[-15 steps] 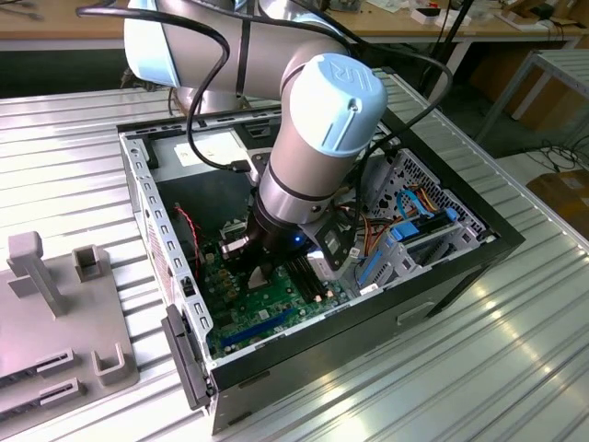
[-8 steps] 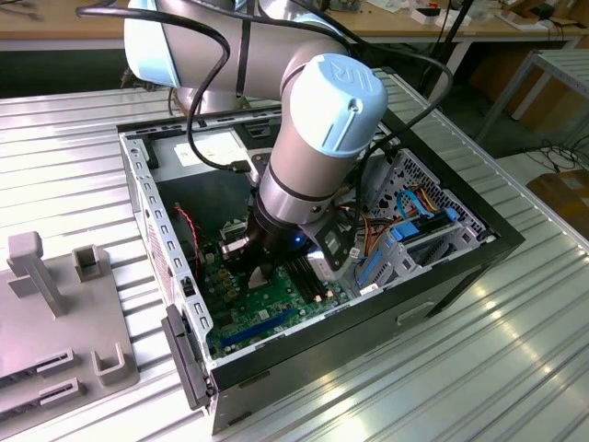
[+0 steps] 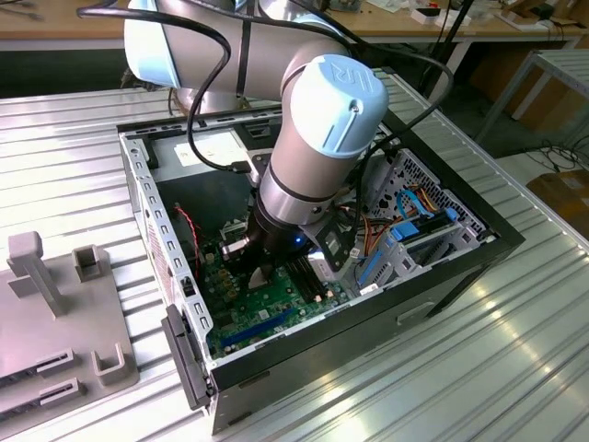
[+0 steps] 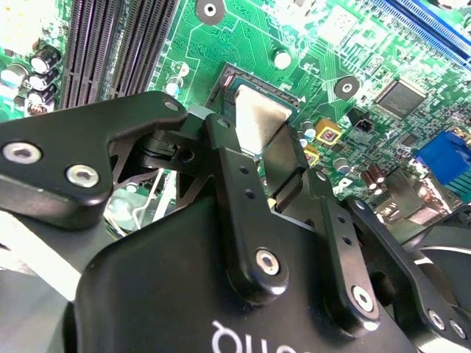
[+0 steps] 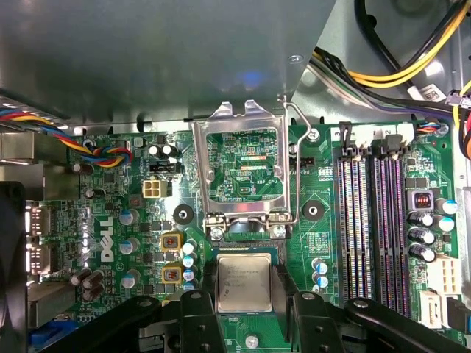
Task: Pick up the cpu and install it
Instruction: 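Place the cpu into insertion slot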
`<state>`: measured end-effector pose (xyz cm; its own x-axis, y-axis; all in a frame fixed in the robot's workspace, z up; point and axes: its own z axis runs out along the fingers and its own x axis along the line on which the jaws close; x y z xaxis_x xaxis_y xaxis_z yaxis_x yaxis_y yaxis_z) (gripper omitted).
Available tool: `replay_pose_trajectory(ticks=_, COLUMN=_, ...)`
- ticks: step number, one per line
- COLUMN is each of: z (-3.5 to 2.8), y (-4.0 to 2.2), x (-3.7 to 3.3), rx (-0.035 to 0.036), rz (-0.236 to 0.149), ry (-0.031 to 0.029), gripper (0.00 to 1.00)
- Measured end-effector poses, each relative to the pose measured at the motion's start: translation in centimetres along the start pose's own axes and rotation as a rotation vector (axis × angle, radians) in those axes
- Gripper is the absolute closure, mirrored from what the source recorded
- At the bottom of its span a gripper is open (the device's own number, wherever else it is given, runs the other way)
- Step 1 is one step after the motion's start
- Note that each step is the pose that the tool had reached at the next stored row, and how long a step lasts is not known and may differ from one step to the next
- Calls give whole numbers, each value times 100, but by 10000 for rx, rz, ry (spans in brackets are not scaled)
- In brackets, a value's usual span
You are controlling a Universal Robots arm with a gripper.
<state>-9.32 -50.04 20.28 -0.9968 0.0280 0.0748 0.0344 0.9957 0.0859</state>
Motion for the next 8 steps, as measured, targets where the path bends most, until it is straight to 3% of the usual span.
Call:
replay_pose_trajectory(ticks=3, z=0, y=0, x=0, rx=2, rz=-1, ry=0, gripper=58)
replay_pose_trajectory(ticks=4, z=0, y=0, x=0, rx=2, rz=0, ry=1, gripper=65)
replay_pose_trajectory(ticks=8, z=1, y=0, x=-1, rx=0, rz=-1, ry=0, gripper=65)
